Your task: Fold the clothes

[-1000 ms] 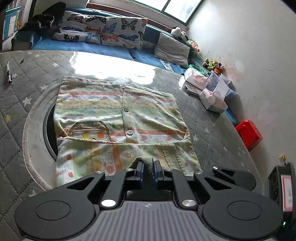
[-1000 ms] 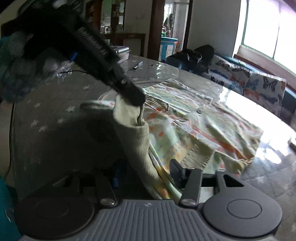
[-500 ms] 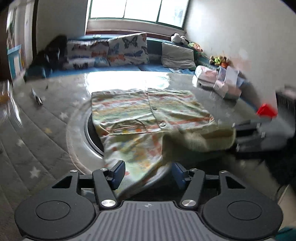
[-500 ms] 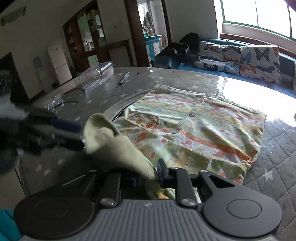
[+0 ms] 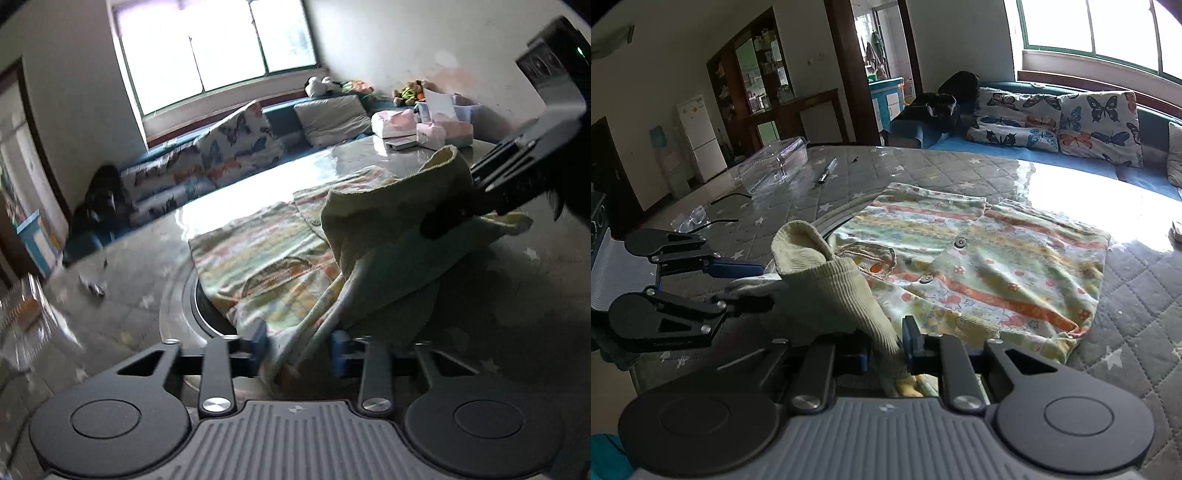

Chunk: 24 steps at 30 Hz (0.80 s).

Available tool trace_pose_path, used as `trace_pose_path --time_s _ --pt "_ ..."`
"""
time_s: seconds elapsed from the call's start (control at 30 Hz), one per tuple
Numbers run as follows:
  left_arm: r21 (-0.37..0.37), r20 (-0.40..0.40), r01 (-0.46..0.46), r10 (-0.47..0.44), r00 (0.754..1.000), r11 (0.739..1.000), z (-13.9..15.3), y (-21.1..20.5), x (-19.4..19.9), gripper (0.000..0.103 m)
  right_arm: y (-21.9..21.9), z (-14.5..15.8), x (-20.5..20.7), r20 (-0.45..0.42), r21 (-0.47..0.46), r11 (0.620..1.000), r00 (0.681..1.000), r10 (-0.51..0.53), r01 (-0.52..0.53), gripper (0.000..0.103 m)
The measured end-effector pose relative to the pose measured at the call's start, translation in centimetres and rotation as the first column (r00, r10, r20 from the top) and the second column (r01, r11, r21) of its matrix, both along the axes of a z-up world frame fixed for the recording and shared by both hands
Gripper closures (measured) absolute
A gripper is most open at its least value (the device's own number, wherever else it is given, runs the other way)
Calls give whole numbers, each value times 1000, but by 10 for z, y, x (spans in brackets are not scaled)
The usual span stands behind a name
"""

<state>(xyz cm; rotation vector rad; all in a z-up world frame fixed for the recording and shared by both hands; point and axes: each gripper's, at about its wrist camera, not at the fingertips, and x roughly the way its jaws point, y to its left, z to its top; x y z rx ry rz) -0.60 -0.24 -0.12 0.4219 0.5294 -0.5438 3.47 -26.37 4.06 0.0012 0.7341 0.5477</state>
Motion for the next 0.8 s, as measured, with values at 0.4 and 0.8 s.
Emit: trace_pose_path --time_s 0.4,0.8 --pt "-124 -20 63 -66 998 990 28 10 -29 95 -17 19 -40 39 19 1000 999 13 -14 94" --pt "-155 -70 170 -183 981 973 53 21 -89 95 -28 44 -107 -14 0 994 994 106 -106 94"
